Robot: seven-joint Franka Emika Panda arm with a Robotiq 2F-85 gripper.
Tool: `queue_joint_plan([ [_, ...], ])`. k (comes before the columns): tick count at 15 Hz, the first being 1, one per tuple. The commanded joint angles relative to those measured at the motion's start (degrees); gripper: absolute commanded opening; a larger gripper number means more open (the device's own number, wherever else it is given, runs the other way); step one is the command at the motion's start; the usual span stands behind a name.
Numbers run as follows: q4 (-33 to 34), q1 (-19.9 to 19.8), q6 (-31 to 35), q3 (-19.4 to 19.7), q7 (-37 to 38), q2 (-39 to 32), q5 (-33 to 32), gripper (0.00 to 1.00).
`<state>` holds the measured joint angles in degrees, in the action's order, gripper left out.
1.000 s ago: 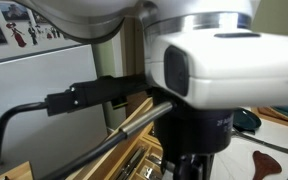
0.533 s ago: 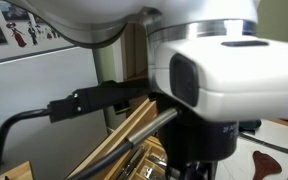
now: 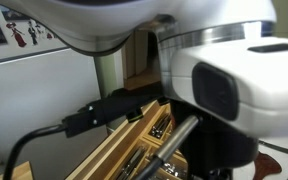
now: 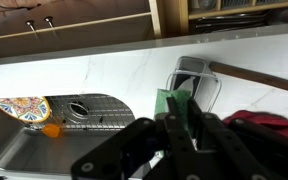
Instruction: Pick up the green sponge and place it behind the white sponge in the clear container
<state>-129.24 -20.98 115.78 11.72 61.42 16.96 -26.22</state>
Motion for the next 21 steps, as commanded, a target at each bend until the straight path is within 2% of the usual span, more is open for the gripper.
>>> queue_joint_plan([
  [1,0.37,-0.42,3.38,1.07,-1.19,-2.03,-0.32,0.03],
  [4,0.25,-0.18,7.20,1.70,-1.46,-2.64,0.80,0.03],
  [9,0.24,0.54,11.23,2.25,-3.75,-3.77,6.31,0.03],
  [15,1.45,0.31,8.31,3.11,-7.98,-5.83,14.90,0.03],
  [21,3.50,-0.32,3.59,4.23,-8.64,-7.78,15.53,0.03],
])
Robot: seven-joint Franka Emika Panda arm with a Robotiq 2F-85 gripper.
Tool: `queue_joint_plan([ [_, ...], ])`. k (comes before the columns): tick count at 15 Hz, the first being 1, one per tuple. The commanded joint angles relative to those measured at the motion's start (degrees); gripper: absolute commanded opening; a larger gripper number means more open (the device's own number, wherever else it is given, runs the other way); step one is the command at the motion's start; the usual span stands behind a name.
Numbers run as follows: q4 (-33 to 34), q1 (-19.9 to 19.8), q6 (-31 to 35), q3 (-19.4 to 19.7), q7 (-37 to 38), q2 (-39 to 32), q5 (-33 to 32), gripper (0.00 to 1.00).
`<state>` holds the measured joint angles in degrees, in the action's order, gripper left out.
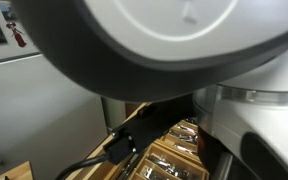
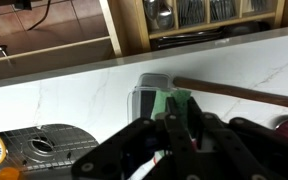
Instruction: Pick up the green sponge and place it behind the white sponge in the clear container
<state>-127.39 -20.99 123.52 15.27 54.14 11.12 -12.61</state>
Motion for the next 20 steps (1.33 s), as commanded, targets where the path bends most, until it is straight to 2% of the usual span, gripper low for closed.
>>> queue_joint_plan([
  [1,2.13,-0.40,-5.36,0.93,-1.21,-2.41,1.86,0.03],
  [8,5.19,-0.38,-8.47,2.89,-2.35,-6.26,3.99,0.03],
  [9,5.59,-0.31,-8.33,3.19,-3.01,-6.81,4.68,0.10],
  [10,5.95,-0.28,-8.46,3.36,-3.33,-7.23,5.14,0.20],
  [11,6.28,-0.26,-8.36,3.54,-3.90,-7.72,5.73,0.37],
  [12,6.57,-0.27,-8.23,3.70,-4.16,-8.12,6.10,0.40],
  [20,7.74,0.08,-8.96,3.87,-4.85,-8.78,7.93,1.00],
])
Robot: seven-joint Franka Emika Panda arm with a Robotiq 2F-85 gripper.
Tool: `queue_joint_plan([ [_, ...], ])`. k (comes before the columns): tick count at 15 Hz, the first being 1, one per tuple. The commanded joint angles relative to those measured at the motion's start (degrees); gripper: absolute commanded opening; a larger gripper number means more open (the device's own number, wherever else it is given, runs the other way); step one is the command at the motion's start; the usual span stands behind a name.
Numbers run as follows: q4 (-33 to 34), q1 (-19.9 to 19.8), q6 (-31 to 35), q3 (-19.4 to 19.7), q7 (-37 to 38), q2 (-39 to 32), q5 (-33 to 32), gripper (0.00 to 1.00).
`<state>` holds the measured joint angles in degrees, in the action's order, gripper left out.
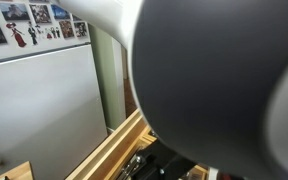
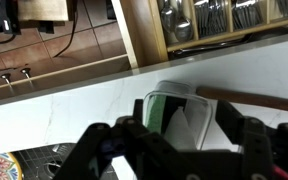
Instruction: Pick up the green sponge and place it behind the white sponge in the clear container
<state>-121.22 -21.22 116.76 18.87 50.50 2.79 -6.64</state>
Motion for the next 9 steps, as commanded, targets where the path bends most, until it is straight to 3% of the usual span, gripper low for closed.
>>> queue_joint_plan([
  [1,1.73,0.46,-2.32,0.07,-0.60,-0.24,1.57,1.00],
  [4,2.44,1.15,-3.93,-0.99,3.34,0.75,-1.82,1.00],
  [9,2.55,2.47,-5.58,-4.08,14.45,3.41,-14.48,1.00],
])
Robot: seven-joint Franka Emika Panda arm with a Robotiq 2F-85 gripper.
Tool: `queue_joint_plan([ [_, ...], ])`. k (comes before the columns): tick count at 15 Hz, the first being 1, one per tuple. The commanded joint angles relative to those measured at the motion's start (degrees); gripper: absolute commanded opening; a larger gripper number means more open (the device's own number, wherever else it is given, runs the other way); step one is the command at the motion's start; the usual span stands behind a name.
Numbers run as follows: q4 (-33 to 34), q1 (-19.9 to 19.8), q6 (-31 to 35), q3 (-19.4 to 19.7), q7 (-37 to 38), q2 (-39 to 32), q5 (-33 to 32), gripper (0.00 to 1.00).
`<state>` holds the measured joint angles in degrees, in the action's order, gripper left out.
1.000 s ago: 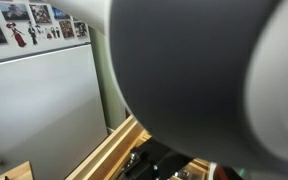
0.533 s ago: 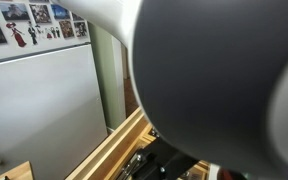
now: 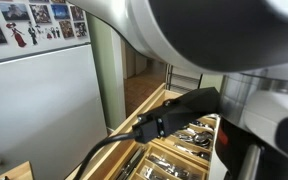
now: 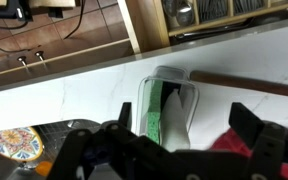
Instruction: Pick up the green sponge and place it behind the white sponge in the clear container
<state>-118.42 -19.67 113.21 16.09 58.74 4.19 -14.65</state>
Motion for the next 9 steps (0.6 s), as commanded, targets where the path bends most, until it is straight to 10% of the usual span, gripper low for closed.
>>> queue_joint_plan([
  [1,-0.54,1.10,-1.95,-2.05,9.33,2.54,-10.05,1.00],
  [9,-2.15,3.81,-5.28,-6.44,16.92,7.45,-21.68,1.00],
])
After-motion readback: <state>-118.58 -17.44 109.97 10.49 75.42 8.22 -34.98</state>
